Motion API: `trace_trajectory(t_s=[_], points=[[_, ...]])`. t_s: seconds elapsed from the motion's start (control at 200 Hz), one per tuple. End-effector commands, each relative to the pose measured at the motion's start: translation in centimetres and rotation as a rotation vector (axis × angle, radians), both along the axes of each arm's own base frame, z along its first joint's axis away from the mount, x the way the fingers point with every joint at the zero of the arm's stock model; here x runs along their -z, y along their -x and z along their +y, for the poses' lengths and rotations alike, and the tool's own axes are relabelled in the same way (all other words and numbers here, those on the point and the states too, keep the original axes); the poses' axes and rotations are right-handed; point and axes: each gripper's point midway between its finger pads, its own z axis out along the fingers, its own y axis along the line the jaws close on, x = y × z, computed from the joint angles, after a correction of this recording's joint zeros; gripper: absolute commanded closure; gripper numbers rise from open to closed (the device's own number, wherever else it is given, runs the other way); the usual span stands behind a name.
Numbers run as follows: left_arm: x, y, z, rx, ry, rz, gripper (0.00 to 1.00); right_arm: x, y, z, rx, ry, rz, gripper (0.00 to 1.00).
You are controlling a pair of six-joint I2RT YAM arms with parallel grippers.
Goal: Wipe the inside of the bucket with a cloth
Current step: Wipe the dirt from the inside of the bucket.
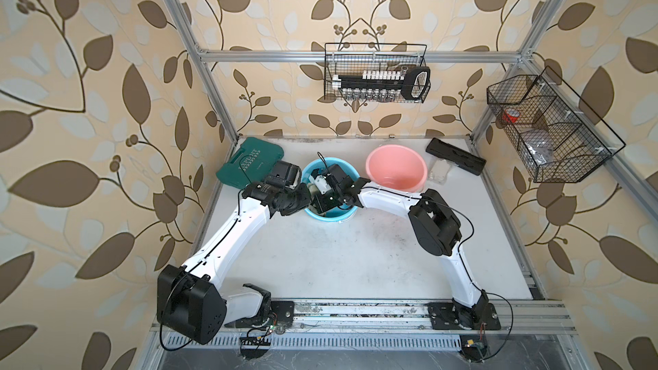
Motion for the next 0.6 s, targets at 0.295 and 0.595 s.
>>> trace_trajectory(t_s=[0.295,0.595], points=[[1.8,5.6,-2.7,0.208,0.07,0.239,1.0,-2.6,-6.3,-4.3,0.323,0.17,-0.315,1.0],[0.4,4.5,-3.4,0.241,0.064,0.265,1.0,-4.6,-7.8,-6.9,0.474,0.38,-0.566,1.0]])
